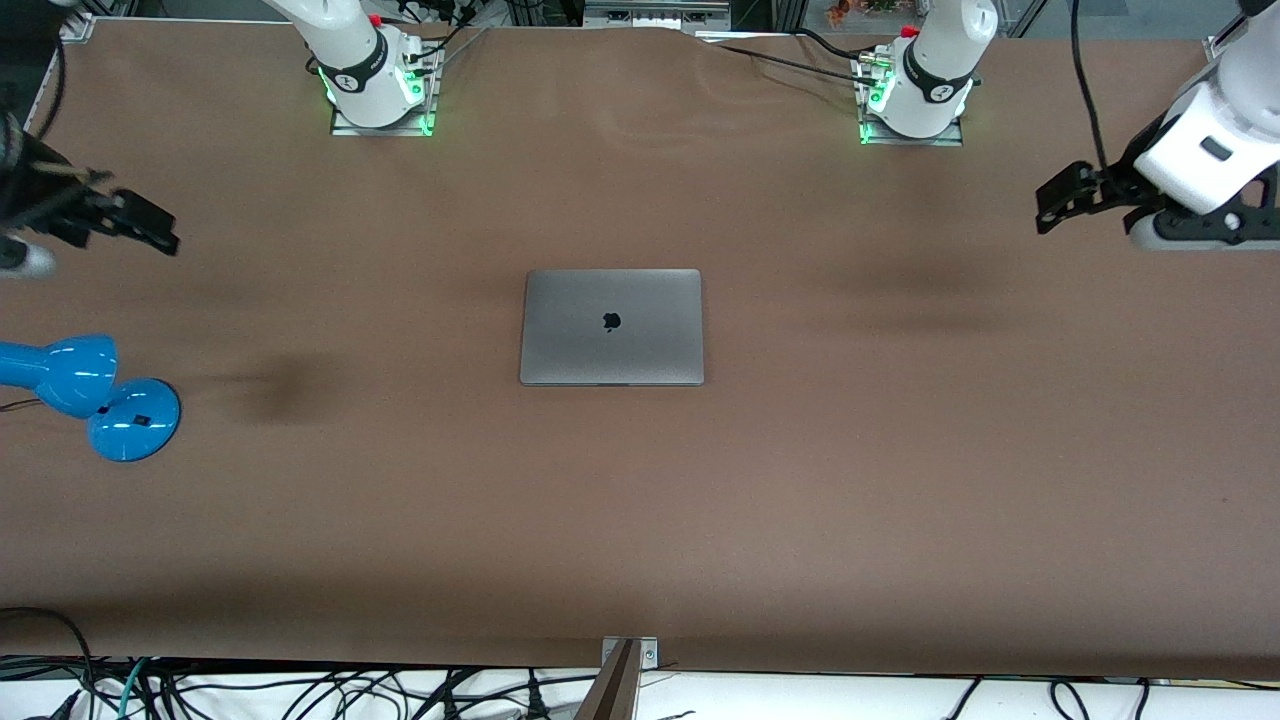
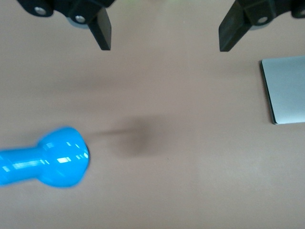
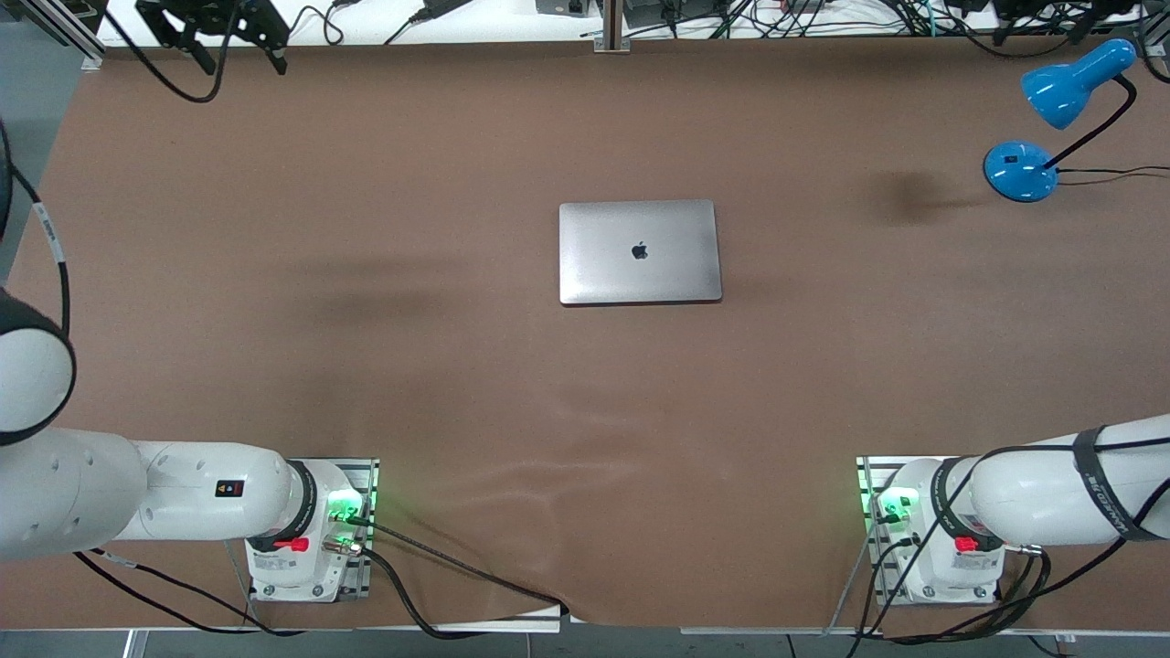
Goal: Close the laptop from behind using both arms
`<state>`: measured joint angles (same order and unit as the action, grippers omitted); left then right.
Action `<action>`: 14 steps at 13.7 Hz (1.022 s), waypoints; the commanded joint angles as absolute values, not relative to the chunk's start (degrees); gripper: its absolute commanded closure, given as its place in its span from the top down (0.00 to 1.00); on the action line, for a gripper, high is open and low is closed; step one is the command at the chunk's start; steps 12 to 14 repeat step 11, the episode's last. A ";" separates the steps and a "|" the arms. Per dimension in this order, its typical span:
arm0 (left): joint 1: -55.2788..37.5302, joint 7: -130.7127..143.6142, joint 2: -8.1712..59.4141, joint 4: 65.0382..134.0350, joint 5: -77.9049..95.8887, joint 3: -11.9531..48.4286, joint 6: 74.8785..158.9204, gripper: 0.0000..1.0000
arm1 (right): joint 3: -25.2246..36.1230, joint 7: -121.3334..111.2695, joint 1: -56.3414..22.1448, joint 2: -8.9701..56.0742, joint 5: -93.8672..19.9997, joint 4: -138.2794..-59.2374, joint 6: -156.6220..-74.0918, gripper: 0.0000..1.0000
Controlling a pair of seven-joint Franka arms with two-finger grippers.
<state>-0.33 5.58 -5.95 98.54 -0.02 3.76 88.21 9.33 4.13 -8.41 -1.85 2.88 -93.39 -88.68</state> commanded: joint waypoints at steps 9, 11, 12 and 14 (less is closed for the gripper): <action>1.87 2.01 -9.42 101.44 0.09 6.95 89.74 1.00 | 4.83 4.57 -1.67 -5.27 1.49 -98.61 -91.76 1.00; -1.65 2.11 -7.39 98.89 -0.09 3.97 89.56 1.00 | 4.83 4.57 -1.67 -5.27 1.49 -98.70 -91.85 1.00; -1.65 2.11 -7.39 98.89 -0.09 3.97 89.56 1.00 | 4.83 4.57 -1.67 -5.27 1.49 -98.70 -91.85 1.00; -1.65 2.11 -7.39 98.89 -0.09 3.97 89.56 1.00 | 4.83 4.57 -1.67 -5.27 1.49 -98.70 -91.85 1.00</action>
